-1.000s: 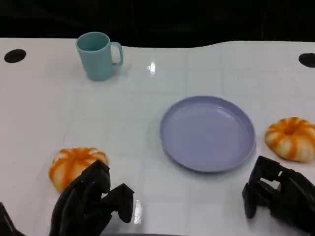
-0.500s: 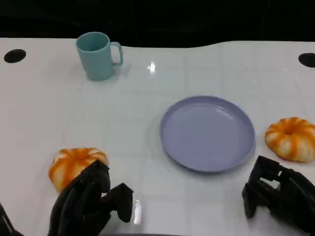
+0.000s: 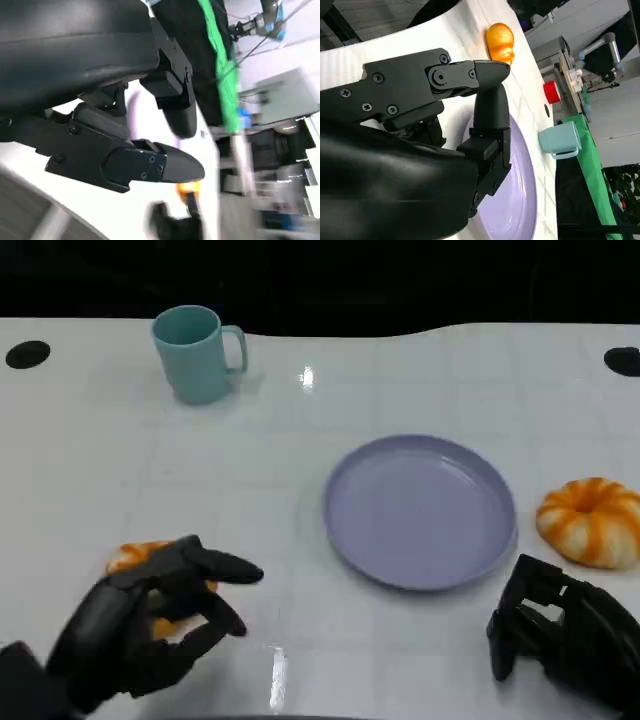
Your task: Grasp the bread from the table and place it into the plate.
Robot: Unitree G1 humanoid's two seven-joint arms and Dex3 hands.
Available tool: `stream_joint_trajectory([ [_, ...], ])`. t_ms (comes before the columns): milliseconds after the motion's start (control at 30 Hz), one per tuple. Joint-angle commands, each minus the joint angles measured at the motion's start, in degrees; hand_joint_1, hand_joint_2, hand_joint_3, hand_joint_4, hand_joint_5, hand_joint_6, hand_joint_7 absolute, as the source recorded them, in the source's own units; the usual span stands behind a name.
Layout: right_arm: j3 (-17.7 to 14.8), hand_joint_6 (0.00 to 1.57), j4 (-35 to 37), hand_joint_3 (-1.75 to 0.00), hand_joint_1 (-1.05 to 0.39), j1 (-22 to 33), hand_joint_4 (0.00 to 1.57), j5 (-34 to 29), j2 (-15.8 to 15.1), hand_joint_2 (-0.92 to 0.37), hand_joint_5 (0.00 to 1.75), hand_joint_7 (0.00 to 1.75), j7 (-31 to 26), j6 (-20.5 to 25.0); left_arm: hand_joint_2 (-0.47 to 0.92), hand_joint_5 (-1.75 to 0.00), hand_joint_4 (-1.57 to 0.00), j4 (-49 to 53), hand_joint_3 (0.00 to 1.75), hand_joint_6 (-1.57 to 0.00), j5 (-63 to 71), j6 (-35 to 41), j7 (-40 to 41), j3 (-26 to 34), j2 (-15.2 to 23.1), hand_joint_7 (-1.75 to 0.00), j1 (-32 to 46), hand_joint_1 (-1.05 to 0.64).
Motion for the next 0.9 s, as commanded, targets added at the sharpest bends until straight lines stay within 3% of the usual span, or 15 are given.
stream_joint_trajectory([
  [33,0.2,0.59,0.3,-0.23,-0.61,-0.2,0.74,-0.6,-0.3,-0.92,1.75,1.66,-0.5,-0.5,0.92,-0.92,-0.43,-5.3,0.25,-0.49,10.0,-1.7,5.6,-0.4,5.7,-0.34,0.6,-0.64],
  [267,0.3,0.59,0.2,-0.24,-0.60,-0.4,0.74,-0.3,-0.4,-0.92,1.75,1.64,-0.7,0.4,0.92,-0.71,-0.23,-12.7,0.22,-0.39,34.4,-2.0,15.7,-1.3,14.0,-0.14,0.6,-0.65],
  [500,0.7,0.60,0.2,-0.24,-0.60,-0.2,0.74,-0.8,-0.6,-0.92,1.75,1.61,-1.2,-0.5,0.92,-0.45,-0.06,-21.3,0.10,-0.32,53.8,9.2,11.1,-6.0,19.5,-0.03,-0.2,-0.60],
  [700,1.2,0.61,-0.4,-0.25,-0.61,0.0,0.74,-0.8,-0.8,-0.92,1.75,1.61,-1.7,-0.4,0.84,-0.31,0.00,-18.4,0.01,-0.26,59.7,14.7,7.5,-11.3,21.3,0.00,-4.3,-0.55],
  [900,1.3,0.60,-0.9,-0.24,-0.60,0.3,0.72,-0.6,-1.0,-0.92,1.74,1.59,-1.9,0.8,0.81,-0.23,0.00,-7.6,0.00,-0.22,60.5,16.4,8.6,-16.4,22.2,0.00,-10.5,-0.53],
])
